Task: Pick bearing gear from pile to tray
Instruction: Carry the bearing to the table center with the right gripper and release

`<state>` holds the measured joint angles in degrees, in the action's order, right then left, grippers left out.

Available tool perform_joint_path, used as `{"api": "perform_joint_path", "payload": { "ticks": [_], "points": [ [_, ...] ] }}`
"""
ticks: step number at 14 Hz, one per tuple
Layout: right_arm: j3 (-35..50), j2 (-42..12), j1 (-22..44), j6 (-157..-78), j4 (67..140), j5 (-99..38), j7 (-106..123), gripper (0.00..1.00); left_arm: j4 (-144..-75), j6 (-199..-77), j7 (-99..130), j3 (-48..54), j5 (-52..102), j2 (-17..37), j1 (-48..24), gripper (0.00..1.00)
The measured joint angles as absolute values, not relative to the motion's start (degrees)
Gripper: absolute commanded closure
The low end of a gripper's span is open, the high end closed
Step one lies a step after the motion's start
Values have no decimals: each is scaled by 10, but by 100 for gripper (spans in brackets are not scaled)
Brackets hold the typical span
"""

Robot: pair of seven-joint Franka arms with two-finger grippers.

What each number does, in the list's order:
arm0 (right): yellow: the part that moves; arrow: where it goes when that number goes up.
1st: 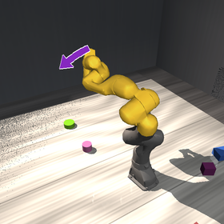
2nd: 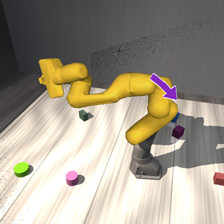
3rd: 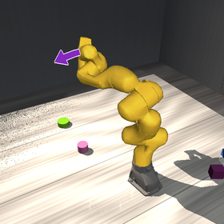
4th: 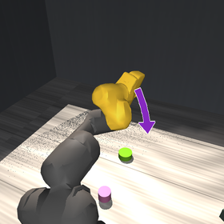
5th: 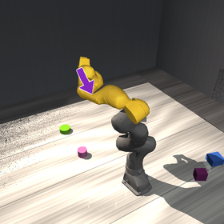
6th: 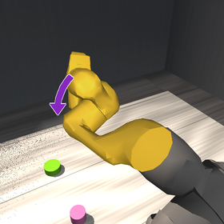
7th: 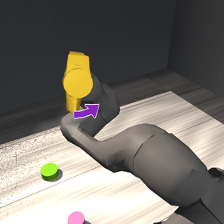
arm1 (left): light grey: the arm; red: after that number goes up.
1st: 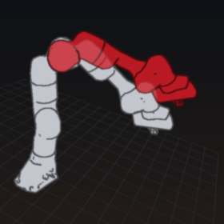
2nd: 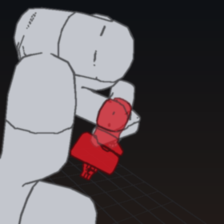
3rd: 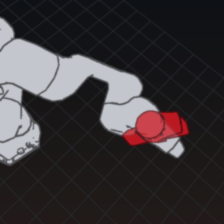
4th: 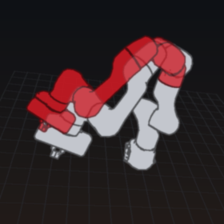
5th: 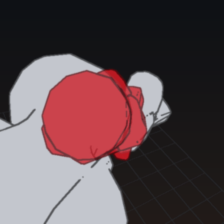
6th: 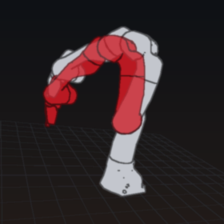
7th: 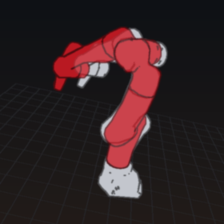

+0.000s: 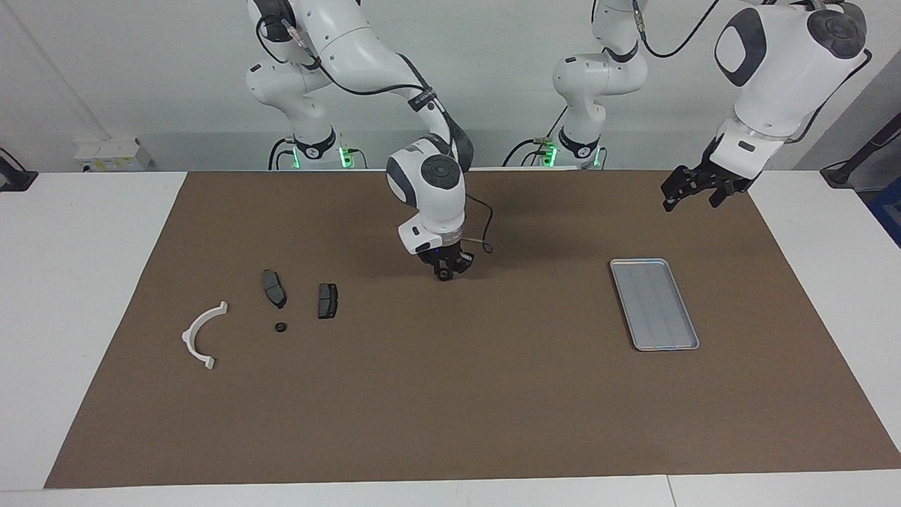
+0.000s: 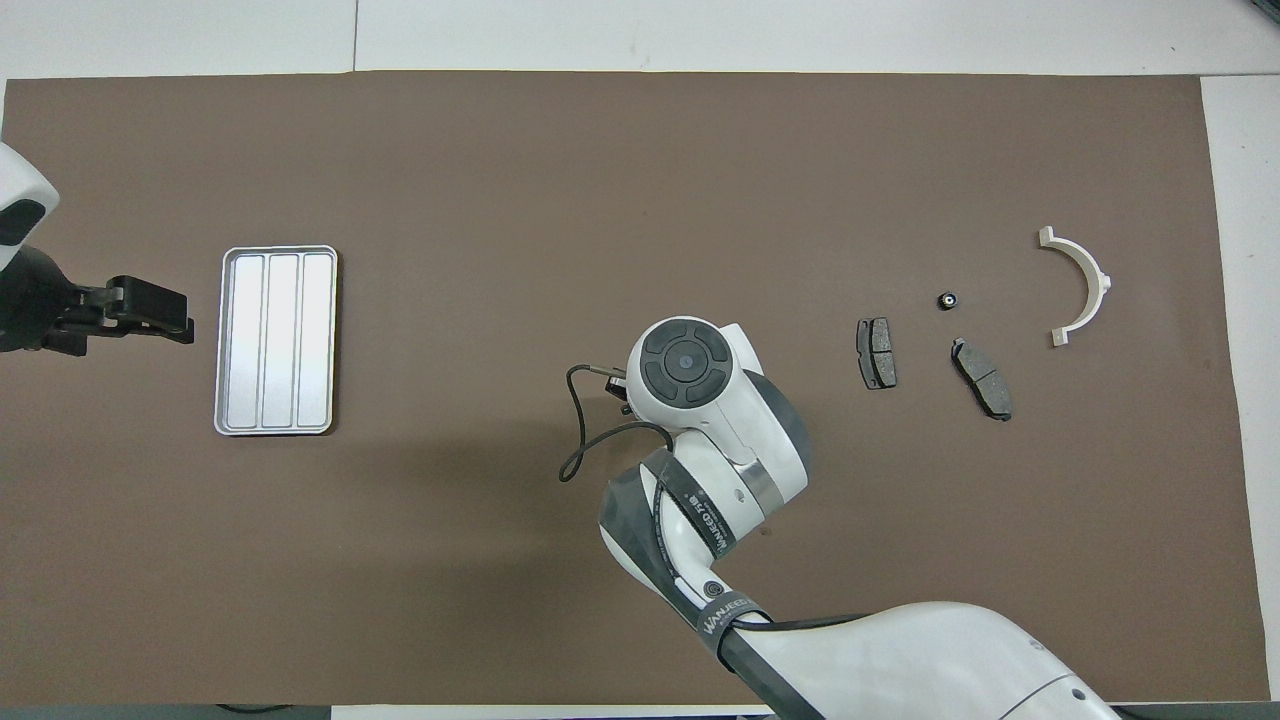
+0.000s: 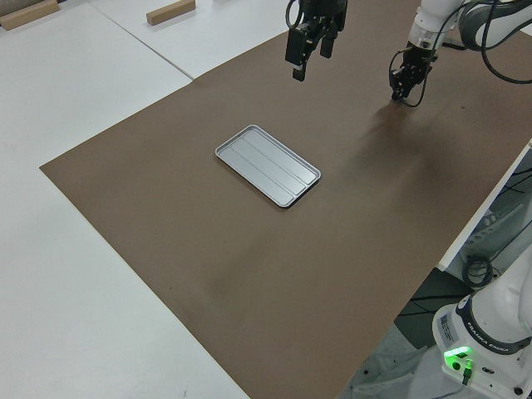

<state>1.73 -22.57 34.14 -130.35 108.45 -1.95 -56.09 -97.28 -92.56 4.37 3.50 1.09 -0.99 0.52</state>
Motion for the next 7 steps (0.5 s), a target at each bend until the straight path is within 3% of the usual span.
{"api": "perform_joint_path", "payload": {
  "ticks": [2,7],
  "points": [
    [17,-226,341,-1303,1085,-20,-561,25,-976,-926,71,37,11,-10,-13,0],
    [14,-220,329,-1301,1077,-20,-559,22,-983,-945,149,39,24,2,-47,0]
  ]
}}
